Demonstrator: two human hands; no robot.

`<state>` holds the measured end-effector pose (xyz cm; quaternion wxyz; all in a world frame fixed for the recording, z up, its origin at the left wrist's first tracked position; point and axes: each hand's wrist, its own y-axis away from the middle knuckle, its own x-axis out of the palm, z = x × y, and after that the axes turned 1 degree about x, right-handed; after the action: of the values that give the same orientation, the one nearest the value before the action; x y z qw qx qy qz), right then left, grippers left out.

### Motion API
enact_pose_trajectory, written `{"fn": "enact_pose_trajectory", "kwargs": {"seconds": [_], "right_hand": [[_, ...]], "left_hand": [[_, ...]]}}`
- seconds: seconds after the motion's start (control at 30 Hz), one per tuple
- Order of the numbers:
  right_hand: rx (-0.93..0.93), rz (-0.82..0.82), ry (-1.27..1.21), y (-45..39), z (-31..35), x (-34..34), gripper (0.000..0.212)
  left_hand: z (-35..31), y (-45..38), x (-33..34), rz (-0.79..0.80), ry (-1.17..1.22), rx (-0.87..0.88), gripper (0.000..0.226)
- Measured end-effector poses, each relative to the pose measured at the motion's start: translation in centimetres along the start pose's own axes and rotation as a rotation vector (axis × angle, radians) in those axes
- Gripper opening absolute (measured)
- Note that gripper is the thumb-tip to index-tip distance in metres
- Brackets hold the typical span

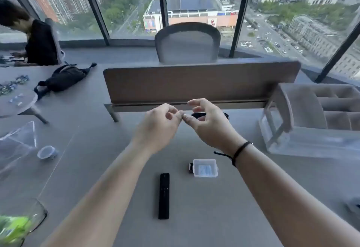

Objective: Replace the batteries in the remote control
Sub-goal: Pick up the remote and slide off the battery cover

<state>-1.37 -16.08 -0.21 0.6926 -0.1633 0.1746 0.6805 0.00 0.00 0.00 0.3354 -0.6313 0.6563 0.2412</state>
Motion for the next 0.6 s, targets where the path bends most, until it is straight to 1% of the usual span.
{"fn": "enact_pose_trajectory", "kwargs": {"seconds": [0.13, 0.23, 0.33, 0.4, 0.47, 0.53, 0.6], "right_hand": [[0.11, 0.107, -0.023, 1.5, -6.8, 4.6, 0.041], [0.143, 0.128, 0.004, 3.0, -12.5, 8.6, 0.039], [0.143, 0.158, 0.006, 4.0, -17.1, 12.0, 0.046], [0.103, 0.171, 0.019, 4.4, -19.6, 14.2, 0.045], [0.041, 0.145, 0.07, 4.9, -21.7, 16.0, 0.042], [-0.039, 0.08, 0.119, 5.5, -23.7, 17.5, 0.04], [-0.127, -0.015, 0.184, 6.3, -25.6, 18.7, 0.038]], "left_hand": [[5.8, 2.4, 5.1, 0.143, -0.084, -0.064, 0.033], [10.5, 4.8, 9.0, 0.164, -0.127, -0.138, 0.039], [14.5, 6.5, 13.1, 0.148, -0.213, -0.238, 0.038], [16.9, 7.6, 15.6, 0.134, -0.272, -0.289, 0.038], [18.6, 8.5, 17.8, 0.122, -0.366, -0.312, 0.041], [19.6, 9.3, 19.5, 0.083, -0.429, -0.301, 0.047], [20.1, 9.9, 20.9, 0.036, -0.45, -0.241, 0.055]]}}
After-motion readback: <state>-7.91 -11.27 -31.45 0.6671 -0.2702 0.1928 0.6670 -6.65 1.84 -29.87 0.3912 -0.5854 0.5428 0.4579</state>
